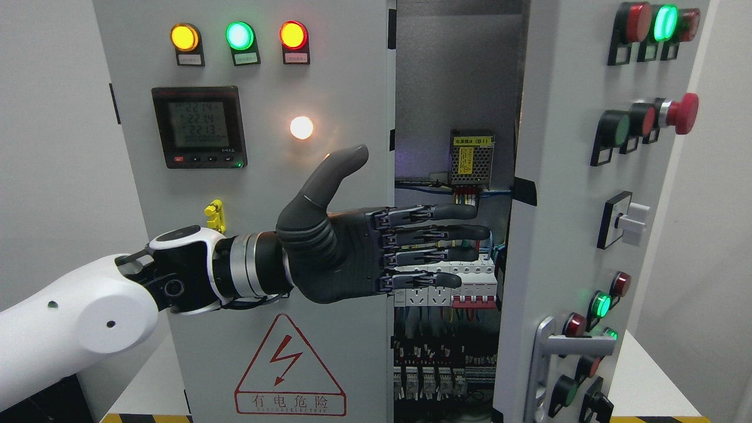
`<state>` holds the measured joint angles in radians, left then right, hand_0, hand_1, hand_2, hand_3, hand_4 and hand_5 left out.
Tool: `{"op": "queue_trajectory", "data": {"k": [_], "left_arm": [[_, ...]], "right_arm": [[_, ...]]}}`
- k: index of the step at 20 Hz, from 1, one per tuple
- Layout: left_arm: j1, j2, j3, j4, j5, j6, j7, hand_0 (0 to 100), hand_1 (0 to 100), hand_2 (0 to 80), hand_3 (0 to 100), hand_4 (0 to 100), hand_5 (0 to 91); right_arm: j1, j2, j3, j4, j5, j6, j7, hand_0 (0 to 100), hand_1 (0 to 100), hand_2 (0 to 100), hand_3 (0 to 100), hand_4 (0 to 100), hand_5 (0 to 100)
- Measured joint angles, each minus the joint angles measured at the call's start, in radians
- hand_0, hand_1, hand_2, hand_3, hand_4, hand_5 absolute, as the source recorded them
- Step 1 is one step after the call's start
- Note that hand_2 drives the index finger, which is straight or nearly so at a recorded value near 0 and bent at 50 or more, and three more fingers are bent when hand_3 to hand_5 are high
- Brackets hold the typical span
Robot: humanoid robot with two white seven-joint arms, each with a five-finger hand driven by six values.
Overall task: Open door with both hands
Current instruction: 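Insert left hand fingers behind the inner edge of the button door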
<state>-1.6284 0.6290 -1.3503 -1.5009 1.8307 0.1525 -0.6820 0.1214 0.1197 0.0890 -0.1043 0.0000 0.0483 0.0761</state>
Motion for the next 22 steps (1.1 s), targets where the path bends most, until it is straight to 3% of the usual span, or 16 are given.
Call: {"op": "queue_trajectory", "data": {"k": [8, 16, 22], "left_arm": [[0.004, -0.078, 0.039, 0.007, -0.018, 0.002, 0.062, 0, 0, 0.0, 0, 0, 0.0], [0.003, -0.139, 0.062, 0.004, -0.037, 0.004, 0.188, 0, 0, 0.0, 0, 0, 0.0], [0.001, -0.182, 0.071, -0.008, -0.070, 0.004, 0.241, 0, 0, 0.0, 0, 0, 0.0]], "right_arm": [[0.000, 0.000, 0.000, 0.000, 0.000, 0.000, 0.000, 38, 0, 0, 0, 0, 0], [0.000, 0.000, 0.000, 0.000, 0.000, 0.000, 0.000, 38, 0, 0, 0, 0, 0], [0.000, 0.000, 0.000, 0.000, 0.000, 0.000, 0.000, 38, 0, 0, 0, 0, 0]]}}
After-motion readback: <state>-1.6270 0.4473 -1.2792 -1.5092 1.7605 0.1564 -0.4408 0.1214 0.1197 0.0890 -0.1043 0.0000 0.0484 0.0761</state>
